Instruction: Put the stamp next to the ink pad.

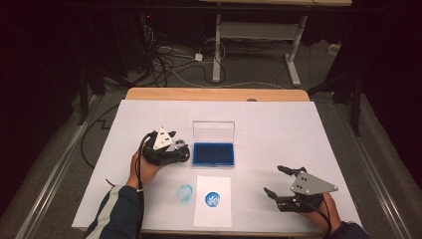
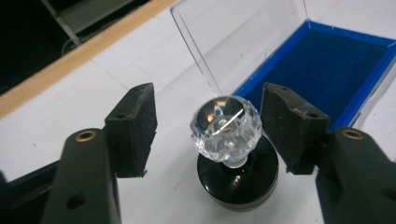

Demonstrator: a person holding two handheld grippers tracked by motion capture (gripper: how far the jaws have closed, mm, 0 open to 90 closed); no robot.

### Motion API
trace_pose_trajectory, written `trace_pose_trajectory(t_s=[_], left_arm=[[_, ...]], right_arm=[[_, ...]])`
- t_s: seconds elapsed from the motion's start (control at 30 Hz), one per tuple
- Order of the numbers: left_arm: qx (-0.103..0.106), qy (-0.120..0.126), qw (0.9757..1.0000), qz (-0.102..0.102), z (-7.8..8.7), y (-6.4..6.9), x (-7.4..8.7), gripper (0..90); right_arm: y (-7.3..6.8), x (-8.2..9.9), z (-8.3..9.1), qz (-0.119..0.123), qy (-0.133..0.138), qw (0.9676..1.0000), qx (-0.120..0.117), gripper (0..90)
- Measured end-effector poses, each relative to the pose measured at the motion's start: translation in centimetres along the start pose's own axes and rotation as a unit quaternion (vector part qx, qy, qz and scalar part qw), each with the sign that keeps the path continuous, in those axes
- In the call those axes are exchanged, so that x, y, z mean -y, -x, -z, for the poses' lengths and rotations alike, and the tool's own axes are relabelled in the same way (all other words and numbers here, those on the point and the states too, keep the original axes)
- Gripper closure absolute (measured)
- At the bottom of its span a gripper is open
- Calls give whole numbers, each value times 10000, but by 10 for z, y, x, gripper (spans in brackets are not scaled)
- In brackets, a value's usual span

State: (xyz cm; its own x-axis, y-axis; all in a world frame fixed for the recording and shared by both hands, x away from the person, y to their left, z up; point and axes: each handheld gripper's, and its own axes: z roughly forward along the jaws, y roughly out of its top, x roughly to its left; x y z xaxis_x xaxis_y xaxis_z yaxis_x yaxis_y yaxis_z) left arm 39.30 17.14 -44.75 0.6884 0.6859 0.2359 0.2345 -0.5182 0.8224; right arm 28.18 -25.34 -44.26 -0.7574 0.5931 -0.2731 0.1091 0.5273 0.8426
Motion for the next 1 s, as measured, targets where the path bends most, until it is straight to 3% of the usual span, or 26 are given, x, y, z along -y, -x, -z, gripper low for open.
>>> trace_pose_trajectory(t_s=[0.13,0.33,0.7,1.0], left_arm=[[119,176,9998,-42,6,2,-2,317],[79,231,9994,-234,13,9,-8,317],[-60,277,9989,-363,21,19,-15,167],[176,268,9973,-661,34,36,-22,142]], right_arm=[[0,0,0,11,-2,10000,-4,222],[-1,0,-1,18,2,10000,-8,221],[-2,-1,-1,51,-3,10000,-29,221],[-2,-1,0,36,39,10000,59,221]])
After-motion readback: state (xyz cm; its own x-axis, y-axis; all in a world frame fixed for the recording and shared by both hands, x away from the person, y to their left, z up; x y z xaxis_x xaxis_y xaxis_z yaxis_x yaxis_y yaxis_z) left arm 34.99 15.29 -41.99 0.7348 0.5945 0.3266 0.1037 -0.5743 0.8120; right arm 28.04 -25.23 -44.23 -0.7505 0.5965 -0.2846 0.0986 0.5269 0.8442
